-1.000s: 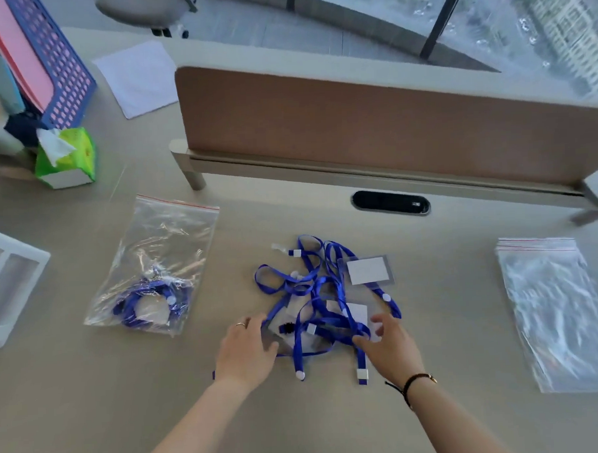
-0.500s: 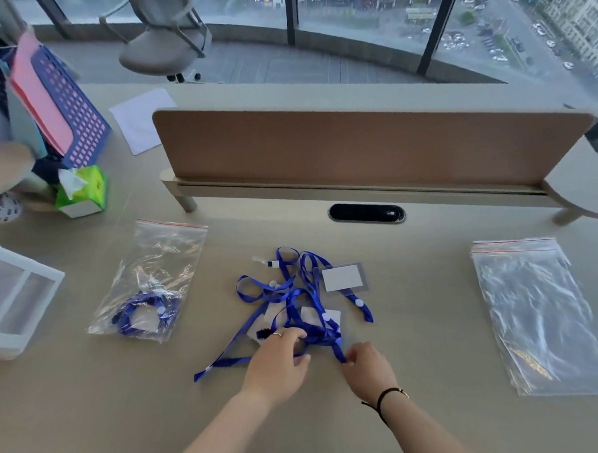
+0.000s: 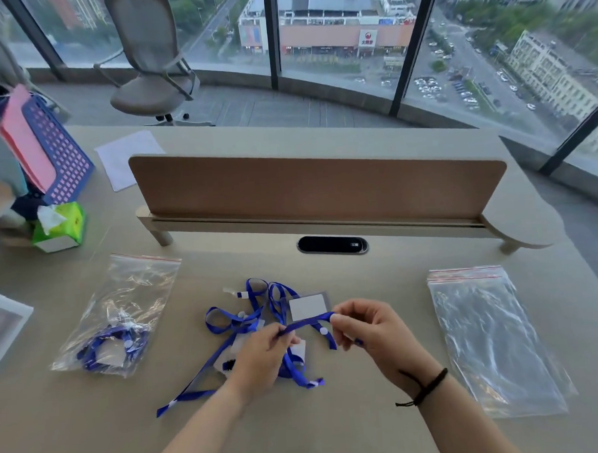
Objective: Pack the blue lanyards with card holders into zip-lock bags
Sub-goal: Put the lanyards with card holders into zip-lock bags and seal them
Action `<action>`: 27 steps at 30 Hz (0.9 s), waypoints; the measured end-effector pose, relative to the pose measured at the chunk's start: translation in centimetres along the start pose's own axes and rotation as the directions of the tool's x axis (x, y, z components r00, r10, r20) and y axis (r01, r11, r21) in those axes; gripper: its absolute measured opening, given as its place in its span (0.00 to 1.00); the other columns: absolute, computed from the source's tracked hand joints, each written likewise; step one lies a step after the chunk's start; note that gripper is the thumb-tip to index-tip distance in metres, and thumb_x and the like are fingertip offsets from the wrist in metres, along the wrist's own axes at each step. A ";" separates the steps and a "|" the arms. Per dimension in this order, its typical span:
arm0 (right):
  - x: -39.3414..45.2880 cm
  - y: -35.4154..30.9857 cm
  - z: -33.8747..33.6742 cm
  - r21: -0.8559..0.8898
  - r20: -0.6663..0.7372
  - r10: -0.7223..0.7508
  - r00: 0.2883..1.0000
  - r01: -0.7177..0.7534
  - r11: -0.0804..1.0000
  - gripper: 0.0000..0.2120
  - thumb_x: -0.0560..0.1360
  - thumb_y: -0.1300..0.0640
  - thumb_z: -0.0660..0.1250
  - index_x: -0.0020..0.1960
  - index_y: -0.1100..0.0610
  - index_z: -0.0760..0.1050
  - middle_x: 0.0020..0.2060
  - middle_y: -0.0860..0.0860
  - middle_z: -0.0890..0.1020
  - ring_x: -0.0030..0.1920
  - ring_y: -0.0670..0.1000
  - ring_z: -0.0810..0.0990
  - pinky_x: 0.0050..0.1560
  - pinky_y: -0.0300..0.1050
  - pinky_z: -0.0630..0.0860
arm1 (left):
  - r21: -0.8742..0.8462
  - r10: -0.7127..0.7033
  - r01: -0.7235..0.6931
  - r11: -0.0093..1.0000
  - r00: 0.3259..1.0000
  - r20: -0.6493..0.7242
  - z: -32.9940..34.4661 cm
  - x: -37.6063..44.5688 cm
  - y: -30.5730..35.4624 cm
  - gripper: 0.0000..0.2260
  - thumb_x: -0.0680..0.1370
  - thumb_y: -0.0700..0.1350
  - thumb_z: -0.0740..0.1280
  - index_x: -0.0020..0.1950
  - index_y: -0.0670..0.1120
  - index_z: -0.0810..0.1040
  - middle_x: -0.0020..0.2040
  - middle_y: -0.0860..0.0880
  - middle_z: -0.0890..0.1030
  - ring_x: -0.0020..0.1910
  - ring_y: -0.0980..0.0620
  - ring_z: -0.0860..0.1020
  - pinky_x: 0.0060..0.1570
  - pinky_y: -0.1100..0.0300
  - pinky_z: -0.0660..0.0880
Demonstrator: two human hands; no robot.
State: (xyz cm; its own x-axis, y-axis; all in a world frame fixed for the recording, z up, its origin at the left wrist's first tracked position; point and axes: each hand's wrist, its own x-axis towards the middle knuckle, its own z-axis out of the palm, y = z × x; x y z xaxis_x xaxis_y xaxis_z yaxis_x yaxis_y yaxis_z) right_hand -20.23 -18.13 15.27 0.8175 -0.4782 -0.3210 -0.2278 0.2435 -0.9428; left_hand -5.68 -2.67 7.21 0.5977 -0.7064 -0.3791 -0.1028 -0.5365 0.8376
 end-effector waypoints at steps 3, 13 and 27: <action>-0.5 -1.6 -1.1 0.202 -0.002 -0.009 1.000 0.009 0.979 0.04 0.74 0.62 0.68 0.42 0.62 0.80 0.30 0.58 0.78 0.31 0.52 0.73 0.35 0.42 0.71 | -0.124 -0.048 0.043 0.991 0.998 -0.036 -0.7 0.5 1.1 0.13 0.84 0.42 0.59 0.45 0.42 0.81 0.42 0.47 0.87 0.45 0.54 0.84 0.54 0.57 0.78; 0.1 -0.2 -1.0 0.155 -0.030 0.117 0.993 -0.111 0.982 0.06 0.78 0.64 0.66 0.47 0.64 0.82 0.36 0.60 0.82 0.30 0.54 0.75 0.32 0.43 0.71 | -0.876 -0.343 0.382 0.295 0.898 0.276 -0.3 -0.1 2.9 0.18 0.85 0.53 0.56 0.56 0.40 0.77 0.46 0.39 0.82 0.44 0.39 0.80 0.50 0.44 0.76; 2.2 5.3 3.1 -0.389 -0.159 0.233 0.959 -0.278 0.878 0.04 0.72 0.59 0.67 0.38 0.54 0.76 0.28 0.49 0.79 0.24 0.47 0.74 0.29 0.41 0.73 | -0.942 -0.181 0.334 0.017 0.928 0.326 0.4 -0.3 4.8 0.22 0.79 0.50 0.58 0.66 0.37 0.74 0.51 0.38 0.80 0.49 0.41 0.79 0.49 0.47 0.80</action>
State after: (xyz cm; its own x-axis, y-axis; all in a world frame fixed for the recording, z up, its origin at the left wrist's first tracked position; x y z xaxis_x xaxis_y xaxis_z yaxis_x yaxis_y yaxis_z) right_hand -18.04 -15.30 9.83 0.6468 -0.5363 -0.5422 -0.6333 0.0183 -0.7737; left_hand -6.66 -5.21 11.16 0.3139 -0.7086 -0.6319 0.9473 0.1895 0.2581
